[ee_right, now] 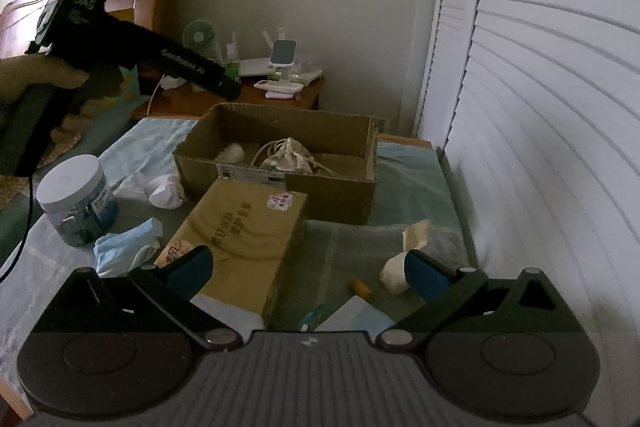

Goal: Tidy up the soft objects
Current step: 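Carry the pouch into the cardboard box with the right tool while the left tool drops the ring there, then grasp the blue-and-white patterned cloth bag with the left tool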

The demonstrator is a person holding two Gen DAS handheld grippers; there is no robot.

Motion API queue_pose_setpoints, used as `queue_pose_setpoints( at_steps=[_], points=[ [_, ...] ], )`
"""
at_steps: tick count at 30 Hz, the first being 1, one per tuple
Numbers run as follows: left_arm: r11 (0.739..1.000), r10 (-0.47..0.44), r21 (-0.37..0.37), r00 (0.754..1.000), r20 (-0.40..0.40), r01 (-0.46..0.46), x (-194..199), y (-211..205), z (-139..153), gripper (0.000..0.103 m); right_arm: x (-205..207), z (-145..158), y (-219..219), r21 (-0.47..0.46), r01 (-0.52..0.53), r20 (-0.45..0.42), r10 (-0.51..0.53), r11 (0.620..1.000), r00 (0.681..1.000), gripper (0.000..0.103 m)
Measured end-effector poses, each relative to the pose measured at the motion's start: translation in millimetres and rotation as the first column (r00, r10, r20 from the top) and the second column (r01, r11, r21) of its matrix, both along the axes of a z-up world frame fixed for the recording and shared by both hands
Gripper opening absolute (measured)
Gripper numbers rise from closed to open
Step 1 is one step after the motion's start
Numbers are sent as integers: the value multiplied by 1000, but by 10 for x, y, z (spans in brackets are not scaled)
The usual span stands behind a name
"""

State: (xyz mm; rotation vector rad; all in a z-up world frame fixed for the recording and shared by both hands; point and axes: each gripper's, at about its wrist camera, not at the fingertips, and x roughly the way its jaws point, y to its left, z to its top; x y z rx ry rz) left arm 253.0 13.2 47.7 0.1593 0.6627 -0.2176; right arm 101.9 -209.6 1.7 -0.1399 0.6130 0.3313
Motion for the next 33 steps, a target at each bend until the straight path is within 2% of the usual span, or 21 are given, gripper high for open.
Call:
queue_pose_setpoints(
  at_steps=[7, 15, 23, 26, 29, 33],
  points=[
    [1000, 3, -10, 1000, -18, -3, -236, 47, 14, 92, -88, 2, -25, -4, -5, 0, 5, 1000, 1000, 103],
    [1000, -23, -1, 1000, -12, 23, -677, 38, -14, 97, -234, -37, -7, -8, -22, -13, 22, 1000, 1000, 103],
    [998, -53, -35, 998, -44, 52, -1293, -28, -301, 98, -373, -220, -38, -28, -17, -56, 15, 999, 998, 103],
    [997, -70, -24, 997, -38, 69, -1507, -99, -422, 98, -421, -280, -63, -40, -3, -66, 1, 999, 998, 103],
    [994, -112, -12, 993, -35, 111, -1683, -218, -540, 98, -467, -327, -98, -48, 10, -71, -13, 999, 997, 103],
    [986, -165, -39, 984, -60, 163, -1806, -376, -688, 98, -530, -408, -152, -64, 30, -76, -35, 997, 996, 103]
  ],
)
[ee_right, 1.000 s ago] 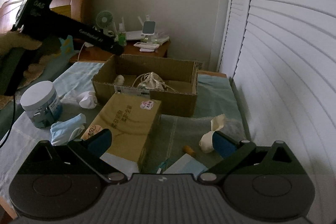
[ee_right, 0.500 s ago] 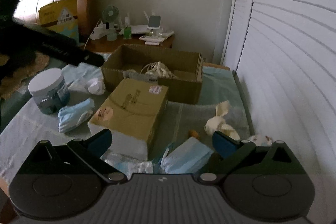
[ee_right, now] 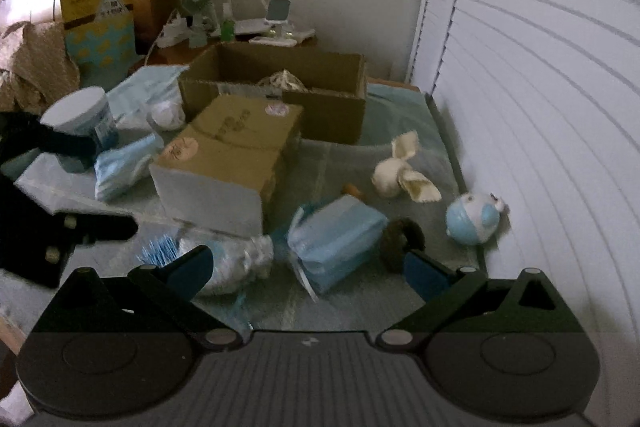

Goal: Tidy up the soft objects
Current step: 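Grasp the blue-and-white patterned cloth bag with the left tool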

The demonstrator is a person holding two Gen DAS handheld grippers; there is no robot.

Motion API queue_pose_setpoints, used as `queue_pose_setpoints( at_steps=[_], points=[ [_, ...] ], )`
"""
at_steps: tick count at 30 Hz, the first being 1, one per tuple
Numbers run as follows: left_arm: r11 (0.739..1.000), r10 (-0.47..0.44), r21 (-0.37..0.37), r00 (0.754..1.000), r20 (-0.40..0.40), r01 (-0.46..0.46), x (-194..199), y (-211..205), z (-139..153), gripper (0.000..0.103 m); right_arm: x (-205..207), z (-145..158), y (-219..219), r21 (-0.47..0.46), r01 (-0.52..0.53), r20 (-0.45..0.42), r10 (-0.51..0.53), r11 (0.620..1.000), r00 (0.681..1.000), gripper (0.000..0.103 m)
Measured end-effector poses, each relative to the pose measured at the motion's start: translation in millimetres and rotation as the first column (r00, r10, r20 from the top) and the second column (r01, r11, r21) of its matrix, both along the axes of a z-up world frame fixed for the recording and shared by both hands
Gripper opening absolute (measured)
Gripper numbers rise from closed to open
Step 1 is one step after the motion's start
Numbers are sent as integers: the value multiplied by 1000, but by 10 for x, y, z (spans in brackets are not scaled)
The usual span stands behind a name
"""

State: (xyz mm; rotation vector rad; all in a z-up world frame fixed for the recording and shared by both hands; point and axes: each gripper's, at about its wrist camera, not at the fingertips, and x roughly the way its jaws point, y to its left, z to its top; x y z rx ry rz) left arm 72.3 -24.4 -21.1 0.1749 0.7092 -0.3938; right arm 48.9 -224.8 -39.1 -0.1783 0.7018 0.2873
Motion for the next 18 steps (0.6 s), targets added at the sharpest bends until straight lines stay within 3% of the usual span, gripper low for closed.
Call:
queue_pose_setpoints(
  at_steps=[7, 18],
  points=[
    [996, -85, 1, 995, -50, 85, -32, -301, -211, 98, -44, -165, -161, -34, 47, -30, -48, 998, 998, 103],
    [980, -187, 41, 977, -103, 192, 194, -689, -451, 98, -6, -212, -403, 1, 98, -39, -98, 995, 994, 103]
  ],
)
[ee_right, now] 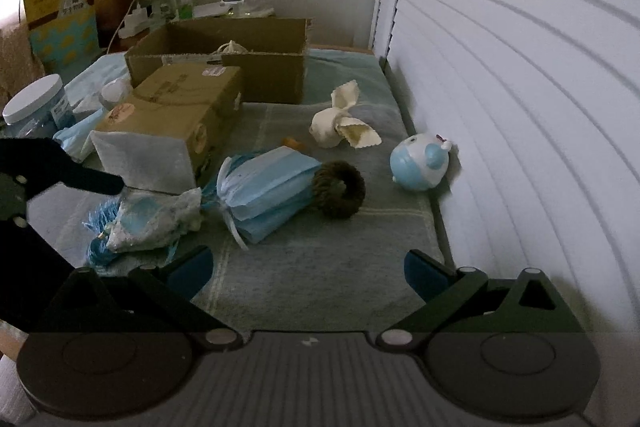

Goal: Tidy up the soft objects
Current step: 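Grasp the blue-and-white patterned cloth bag with the left tool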

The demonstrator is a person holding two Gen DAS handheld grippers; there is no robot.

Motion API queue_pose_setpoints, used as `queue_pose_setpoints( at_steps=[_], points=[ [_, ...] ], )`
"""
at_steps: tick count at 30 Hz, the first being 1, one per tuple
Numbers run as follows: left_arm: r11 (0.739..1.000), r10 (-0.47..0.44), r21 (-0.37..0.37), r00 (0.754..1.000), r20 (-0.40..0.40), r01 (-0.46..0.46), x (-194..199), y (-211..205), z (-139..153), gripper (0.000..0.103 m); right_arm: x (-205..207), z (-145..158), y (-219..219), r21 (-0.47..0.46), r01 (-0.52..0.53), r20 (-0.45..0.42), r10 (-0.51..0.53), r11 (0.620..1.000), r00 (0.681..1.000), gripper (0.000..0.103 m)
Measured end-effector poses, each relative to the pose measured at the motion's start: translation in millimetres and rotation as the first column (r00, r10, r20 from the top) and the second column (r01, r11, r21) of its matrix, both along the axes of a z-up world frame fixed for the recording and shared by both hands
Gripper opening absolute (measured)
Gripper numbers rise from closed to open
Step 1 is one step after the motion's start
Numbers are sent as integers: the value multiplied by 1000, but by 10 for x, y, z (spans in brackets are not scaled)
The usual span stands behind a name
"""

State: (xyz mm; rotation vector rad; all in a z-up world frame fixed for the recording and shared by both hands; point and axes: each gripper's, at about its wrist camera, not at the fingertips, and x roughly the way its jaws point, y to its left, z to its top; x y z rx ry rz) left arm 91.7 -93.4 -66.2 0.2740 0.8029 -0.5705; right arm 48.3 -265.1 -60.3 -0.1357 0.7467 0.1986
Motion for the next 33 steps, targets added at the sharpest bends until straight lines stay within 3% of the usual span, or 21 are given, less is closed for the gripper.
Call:
queue_pose_setpoints(
  at_steps=[9, 19, 21, 28, 33],
  points=[
    [1000, 8, -8, 999, -54, -8, 112, -17, -49, 103, 16, -9, -31, 29, 0, 0, 0, 1000, 1000, 103],
    [1000, 28, 6, 999, -47, -27, 148, -33, -45, 102, 7, 7, -44, 48, 0, 7, 0, 999, 1000, 103],
    [1000, 14, 13, 999, -30, -14, 126, -34, -27, 97, 6, 16, -48, 50, 2, 9, -2, 999, 1000, 103],
    [1000, -16, 19, 1000, -5, 16, 40, -9, 53, 53, -4, 41, -24, 50, -4, 14, 3, 999, 1000, 103],
    [999, -17, 33, 1000, 5, 16, -18, 57, 76, 41, 9, 46, 2, 50, -7, 12, 6, 999, 1000, 103]
  ],
)
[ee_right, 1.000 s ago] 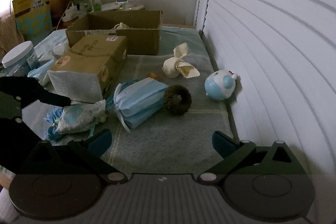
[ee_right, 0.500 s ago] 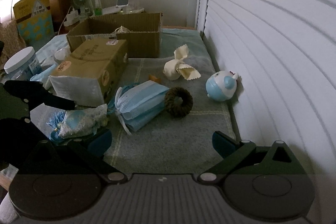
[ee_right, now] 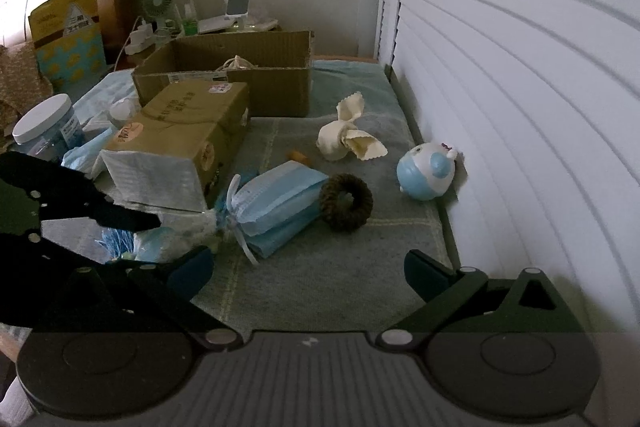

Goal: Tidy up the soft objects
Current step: 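Grasp the blue-and-white patterned cloth bag with the left tool, then grasp the dark brown fuzzy hair tie with the right tool while the left tool holds the bag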

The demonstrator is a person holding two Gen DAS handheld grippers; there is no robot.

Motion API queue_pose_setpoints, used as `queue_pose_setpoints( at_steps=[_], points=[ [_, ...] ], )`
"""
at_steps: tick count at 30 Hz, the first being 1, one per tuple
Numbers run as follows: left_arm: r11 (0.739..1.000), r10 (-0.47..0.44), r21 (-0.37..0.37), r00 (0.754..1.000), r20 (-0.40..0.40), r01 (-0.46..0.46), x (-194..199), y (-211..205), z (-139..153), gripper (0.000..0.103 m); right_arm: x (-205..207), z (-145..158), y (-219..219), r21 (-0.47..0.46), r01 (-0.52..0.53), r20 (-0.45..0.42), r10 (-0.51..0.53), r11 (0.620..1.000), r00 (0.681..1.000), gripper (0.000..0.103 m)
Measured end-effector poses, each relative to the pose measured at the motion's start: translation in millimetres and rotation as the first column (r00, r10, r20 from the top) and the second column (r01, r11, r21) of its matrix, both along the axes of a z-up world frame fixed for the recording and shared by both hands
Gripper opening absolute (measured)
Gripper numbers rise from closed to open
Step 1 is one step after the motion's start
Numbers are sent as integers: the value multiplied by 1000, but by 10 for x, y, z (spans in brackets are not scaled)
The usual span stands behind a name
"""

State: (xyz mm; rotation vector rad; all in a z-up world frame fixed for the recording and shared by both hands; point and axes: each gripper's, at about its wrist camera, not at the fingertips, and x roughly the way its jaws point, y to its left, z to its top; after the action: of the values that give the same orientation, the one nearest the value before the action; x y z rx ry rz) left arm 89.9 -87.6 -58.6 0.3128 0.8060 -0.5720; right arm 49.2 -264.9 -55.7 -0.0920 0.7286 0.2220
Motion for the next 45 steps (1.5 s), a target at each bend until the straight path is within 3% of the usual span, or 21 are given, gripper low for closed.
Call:
queue_pose_setpoints(
  at_steps=[8, 13, 20, 31, 34, 38, 45],
  points=[
    [999, 44, 2, 999, -3, -44, -143, 234, 44, 39, 97, -15, 1, 12, 33, 11, -33, 999, 999, 98],
    [998, 57, -1, 998, -13, -57, -147, 287, 27, 39, 228, -11, -39, 32, 97, 19, -98, 995, 995, 78],
    [999, 41, -4, 999, -9, -41, -101, 257, 12, 42, 486, -85, -107, 75, 171, -7, -171, 982, 985, 66],
    [1000, 6, -6, 1000, -19, -6, 11, 212, -14, 49, 662, -253, -139, 138, 176, -60, -169, 975, 984, 47],
    [1000, -8, -6, 1000, -24, 7, 28, 206, -4, 46, 648, -231, -122, 132, 172, -53, -166, 976, 985, 39],
    [1000, -31, 1, 999, -17, 32, 27, 193, 38, 32, 584, -157, -89, 101, 164, -29, -162, 981, 986, 37],
    [997, -76, 26, 997, -11, 77, -104, 232, 211, 29, 389, 4, -100, 97, 147, -7, -147, 984, 989, 37]
  ],
)
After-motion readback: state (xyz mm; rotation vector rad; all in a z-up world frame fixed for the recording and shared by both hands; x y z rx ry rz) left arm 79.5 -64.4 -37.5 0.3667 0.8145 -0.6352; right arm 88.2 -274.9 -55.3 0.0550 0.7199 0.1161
